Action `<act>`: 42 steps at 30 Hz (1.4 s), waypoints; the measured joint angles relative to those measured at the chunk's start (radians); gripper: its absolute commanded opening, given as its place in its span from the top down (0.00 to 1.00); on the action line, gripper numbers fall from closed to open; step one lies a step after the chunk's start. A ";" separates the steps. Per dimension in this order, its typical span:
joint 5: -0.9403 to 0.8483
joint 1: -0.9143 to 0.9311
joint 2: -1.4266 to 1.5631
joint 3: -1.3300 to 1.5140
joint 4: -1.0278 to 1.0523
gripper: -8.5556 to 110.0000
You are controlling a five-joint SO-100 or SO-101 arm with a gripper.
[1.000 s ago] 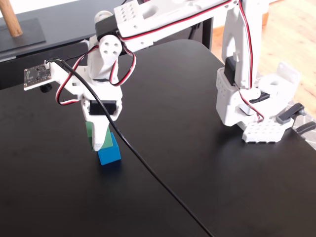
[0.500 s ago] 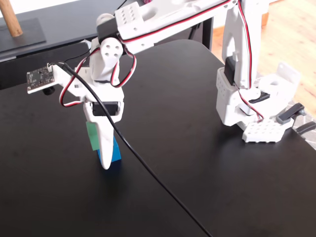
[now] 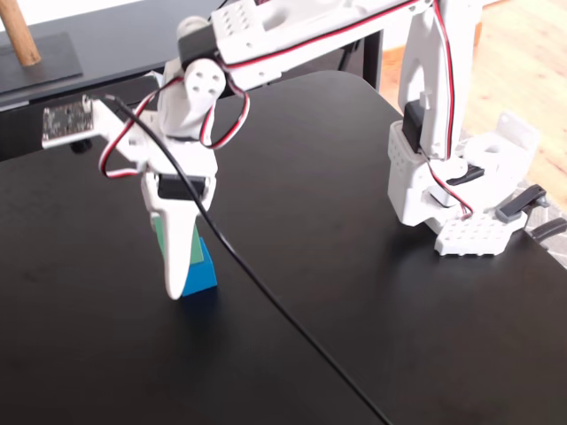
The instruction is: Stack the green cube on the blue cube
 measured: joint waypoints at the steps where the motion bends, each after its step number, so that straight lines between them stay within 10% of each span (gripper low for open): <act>1: 0.000 0.003 0.015 0.000 0.000 0.50; 18: -0.012 0.034 0.414 0.084 0.147 0.93; 42: -0.061 -0.086 1.246 0.630 0.469 0.93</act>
